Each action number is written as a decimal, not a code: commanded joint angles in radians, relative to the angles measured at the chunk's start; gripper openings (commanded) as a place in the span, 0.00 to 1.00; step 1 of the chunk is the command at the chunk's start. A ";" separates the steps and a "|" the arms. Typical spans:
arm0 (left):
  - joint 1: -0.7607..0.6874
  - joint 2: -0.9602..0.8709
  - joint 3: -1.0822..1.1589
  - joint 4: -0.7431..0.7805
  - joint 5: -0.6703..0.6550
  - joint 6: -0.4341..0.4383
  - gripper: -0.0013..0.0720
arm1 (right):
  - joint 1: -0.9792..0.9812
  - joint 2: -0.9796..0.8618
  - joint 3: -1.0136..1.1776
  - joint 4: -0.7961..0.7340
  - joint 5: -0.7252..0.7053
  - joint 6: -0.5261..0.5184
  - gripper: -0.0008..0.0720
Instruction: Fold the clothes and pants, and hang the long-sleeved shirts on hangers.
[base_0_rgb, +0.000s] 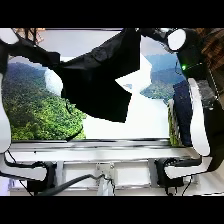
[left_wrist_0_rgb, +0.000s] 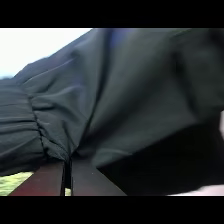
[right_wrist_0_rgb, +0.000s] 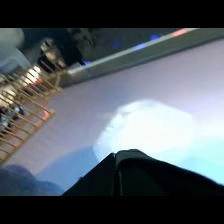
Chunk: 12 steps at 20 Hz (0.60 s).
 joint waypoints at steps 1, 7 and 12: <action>0.018 -0.046 0.001 0.138 0.050 0.000 0.02 | 0.000 -0.034 -0.001 -0.009 0.079 -0.008 0.04; 0.021 0.012 0.001 0.246 -0.078 0.000 0.01 | 0.047 0.053 -0.178 -0.012 0.445 -0.155 0.04; -0.007 0.105 -0.180 0.242 -0.226 -0.012 0.02 | 0.117 0.328 -0.623 -0.011 0.373 -0.166 0.04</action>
